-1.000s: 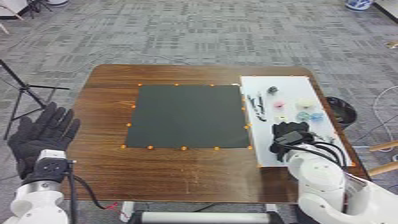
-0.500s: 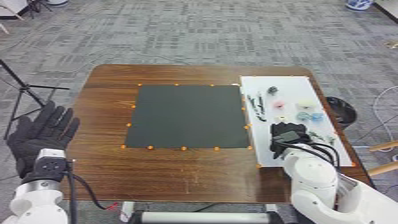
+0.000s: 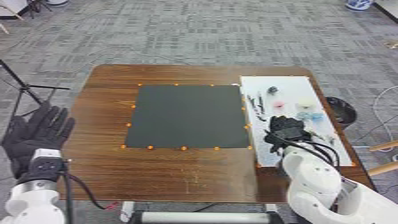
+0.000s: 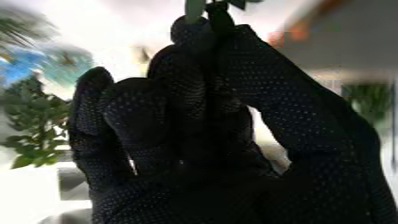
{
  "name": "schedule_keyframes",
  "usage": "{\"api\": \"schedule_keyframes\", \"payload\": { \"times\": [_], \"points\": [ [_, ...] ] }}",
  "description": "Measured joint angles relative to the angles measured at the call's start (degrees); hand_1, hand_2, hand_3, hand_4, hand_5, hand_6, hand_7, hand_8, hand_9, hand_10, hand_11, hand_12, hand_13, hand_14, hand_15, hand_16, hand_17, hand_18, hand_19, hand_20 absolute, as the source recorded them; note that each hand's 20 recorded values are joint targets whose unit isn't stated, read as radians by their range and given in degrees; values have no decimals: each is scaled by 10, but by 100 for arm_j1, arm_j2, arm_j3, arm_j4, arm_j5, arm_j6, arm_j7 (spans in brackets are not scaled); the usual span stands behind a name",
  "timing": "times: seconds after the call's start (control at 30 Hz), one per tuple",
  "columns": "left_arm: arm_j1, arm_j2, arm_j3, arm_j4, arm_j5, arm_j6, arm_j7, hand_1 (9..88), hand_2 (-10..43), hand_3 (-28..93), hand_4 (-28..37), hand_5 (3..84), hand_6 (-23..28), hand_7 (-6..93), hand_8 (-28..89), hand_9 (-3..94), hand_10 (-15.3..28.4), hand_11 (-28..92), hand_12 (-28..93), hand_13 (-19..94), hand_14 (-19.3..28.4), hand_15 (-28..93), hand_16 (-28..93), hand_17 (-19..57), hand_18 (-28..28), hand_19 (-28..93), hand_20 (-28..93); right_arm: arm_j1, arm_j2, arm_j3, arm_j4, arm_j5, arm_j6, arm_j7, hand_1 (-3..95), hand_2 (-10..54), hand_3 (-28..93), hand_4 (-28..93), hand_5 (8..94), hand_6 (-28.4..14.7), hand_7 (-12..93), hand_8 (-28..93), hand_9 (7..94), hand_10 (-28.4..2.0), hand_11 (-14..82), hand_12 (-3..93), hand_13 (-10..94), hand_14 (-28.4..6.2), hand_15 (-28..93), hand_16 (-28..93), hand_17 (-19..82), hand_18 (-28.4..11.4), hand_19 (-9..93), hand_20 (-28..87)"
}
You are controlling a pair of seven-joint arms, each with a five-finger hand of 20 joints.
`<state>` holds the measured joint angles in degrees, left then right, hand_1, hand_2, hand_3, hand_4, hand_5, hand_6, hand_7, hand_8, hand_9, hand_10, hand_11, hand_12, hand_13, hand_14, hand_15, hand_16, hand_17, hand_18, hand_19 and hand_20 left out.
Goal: Arrange flowers
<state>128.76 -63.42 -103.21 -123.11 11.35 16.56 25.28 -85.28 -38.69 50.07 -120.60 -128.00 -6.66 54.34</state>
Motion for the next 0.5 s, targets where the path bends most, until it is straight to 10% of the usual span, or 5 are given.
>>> {"api": "schedule_keyframes", "payload": {
  "times": [0.5],
  "points": [
    [213, -32, -208, 93, 234, 53, -46, 226, 134, 783, -283, 441, 102, 94, -78, 345, 169, 216, 102, 248, 161, 303, -46, -68, 153, 382, 107, 2355, -1230, -1361, 1089, 2890, 839, -520, 426, 10, 755, -41, 601, -60, 590, 255, 696, -127, 503, 621, 659, -157, 723, 445, 298, -284, 794, 423]
  ]
}}
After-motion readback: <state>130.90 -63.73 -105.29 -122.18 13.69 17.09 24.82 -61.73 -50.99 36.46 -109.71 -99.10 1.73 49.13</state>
